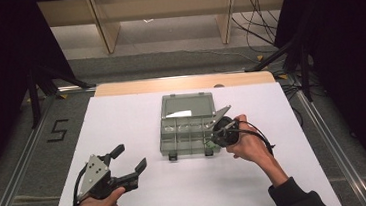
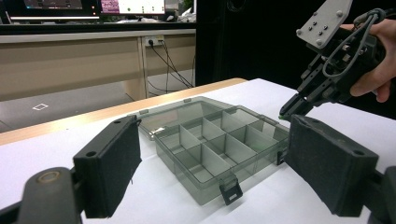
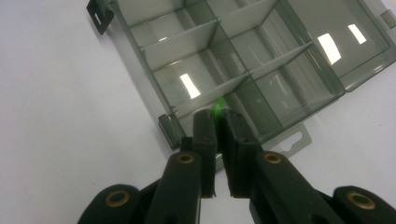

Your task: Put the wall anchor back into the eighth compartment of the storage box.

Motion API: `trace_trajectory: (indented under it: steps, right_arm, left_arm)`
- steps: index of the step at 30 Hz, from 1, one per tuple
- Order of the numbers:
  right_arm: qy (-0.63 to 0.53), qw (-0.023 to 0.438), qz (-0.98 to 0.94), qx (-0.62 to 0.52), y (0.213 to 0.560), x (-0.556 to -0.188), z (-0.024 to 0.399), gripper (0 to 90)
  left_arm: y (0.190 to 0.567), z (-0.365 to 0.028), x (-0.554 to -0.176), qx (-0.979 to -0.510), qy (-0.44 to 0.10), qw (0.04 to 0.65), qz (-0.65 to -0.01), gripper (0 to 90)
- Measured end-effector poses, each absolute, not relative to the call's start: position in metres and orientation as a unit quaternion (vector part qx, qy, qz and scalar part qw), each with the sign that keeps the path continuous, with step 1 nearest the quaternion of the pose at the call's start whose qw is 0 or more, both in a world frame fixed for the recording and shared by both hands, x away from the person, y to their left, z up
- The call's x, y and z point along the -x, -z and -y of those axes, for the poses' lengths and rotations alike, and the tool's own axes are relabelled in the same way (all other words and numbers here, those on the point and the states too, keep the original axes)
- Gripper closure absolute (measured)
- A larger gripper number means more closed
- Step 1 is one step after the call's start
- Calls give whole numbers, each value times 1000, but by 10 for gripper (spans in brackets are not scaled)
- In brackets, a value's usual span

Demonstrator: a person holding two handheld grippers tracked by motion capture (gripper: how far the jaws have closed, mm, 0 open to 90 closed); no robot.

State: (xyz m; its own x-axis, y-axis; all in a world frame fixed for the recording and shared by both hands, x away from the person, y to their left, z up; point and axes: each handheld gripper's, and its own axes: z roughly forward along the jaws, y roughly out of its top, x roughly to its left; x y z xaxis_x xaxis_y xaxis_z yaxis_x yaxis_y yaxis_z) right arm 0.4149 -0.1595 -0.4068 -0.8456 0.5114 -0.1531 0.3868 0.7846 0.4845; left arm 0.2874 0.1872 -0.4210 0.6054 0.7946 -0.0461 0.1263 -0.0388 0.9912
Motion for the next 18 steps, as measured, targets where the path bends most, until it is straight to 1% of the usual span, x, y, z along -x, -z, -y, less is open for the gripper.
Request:
trace_trajectory:
  steps: [11,18]
  right_arm:
    - [-225,153,-930,-249,416,-424,158,845]
    - [-226,148,-928,-256,423,-428,157,842]
  left_arm:
    - [421,-187,-288,-665,-278,600,-347,173]
    - [421,-188,-288,-666,-279,600,-345,173]
